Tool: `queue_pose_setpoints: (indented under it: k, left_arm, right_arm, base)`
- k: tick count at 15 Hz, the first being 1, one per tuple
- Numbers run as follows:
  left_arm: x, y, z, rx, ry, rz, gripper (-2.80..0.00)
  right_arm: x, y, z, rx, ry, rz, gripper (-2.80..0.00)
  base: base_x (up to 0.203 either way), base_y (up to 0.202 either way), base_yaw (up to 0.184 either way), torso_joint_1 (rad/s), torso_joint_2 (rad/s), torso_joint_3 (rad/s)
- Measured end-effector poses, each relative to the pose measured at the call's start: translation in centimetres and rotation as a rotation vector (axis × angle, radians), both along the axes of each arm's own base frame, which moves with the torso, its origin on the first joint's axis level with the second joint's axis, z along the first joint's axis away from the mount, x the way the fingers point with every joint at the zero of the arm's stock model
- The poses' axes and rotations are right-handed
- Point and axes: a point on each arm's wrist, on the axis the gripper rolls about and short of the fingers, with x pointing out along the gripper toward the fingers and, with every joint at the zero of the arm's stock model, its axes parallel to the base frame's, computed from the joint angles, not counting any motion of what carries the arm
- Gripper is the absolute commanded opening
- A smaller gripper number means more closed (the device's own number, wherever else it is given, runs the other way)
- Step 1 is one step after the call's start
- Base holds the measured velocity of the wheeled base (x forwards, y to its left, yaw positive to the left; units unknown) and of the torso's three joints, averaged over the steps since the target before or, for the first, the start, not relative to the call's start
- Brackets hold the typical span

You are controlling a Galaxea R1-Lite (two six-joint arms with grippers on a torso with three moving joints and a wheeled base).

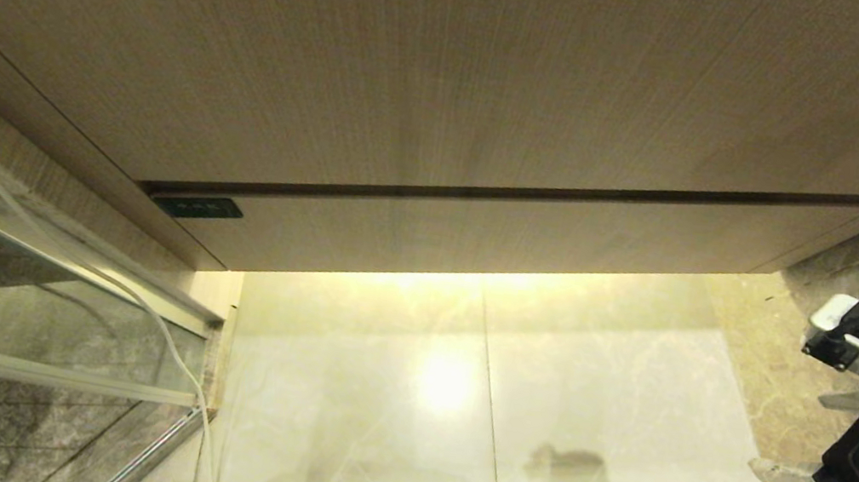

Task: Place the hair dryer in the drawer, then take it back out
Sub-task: Pull open the drawer

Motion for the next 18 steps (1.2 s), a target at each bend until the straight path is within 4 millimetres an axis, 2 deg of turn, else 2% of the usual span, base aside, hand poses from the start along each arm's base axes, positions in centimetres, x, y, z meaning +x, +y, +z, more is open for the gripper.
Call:
queue_pose_setpoints:
  k: [5, 9, 12, 14, 18]
  left_arm:
    - [0.0, 0.0, 0.0, 0.000, 0.000, 0.000, -2.80]
    - [0.0, 0.0, 0.0, 0.000, 0.000, 0.000, -2.80]
    - [0.0, 0.0, 0.0, 0.001, 0.000, 0.000, -2.80]
    - [0.0, 0.0, 0.0, 0.001, 0.000, 0.000, -2.80]
    - [0.0, 0.0, 0.0, 0.000, 0.000, 0.000, -2.80]
  right_arm:
    - [-0.3, 0.0, 0.3, -0.008, -0.029, 0.010, 0.00]
    - [-0.1, 0.0, 0.8, -0.095, -0.109, 0.113, 0.00]
    - [1.4, 0.3, 1.4, -0.280, -0.231, 0.307, 0.00]
    - [3.3, 0.8, 1.3, -0.378, -0.331, 0.485, 0.00]
    - [6.2, 2.4, -1.0, -0.295, -0.367, 0.792, 0.00]
  base:
    - [0.000, 0.000, 0.000, 0.000, 0.00, 0.000]
    - [0.000, 0.000, 0.000, 0.000, 0.00, 0.000]
    - [0.000, 0.000, 0.000, 0.000, 0.00, 0.000]
    - [0.000, 0.000, 0.000, 0.000, 0.00, 0.000]
    - [0.000, 0.000, 0.000, 0.000, 0.00, 0.000]
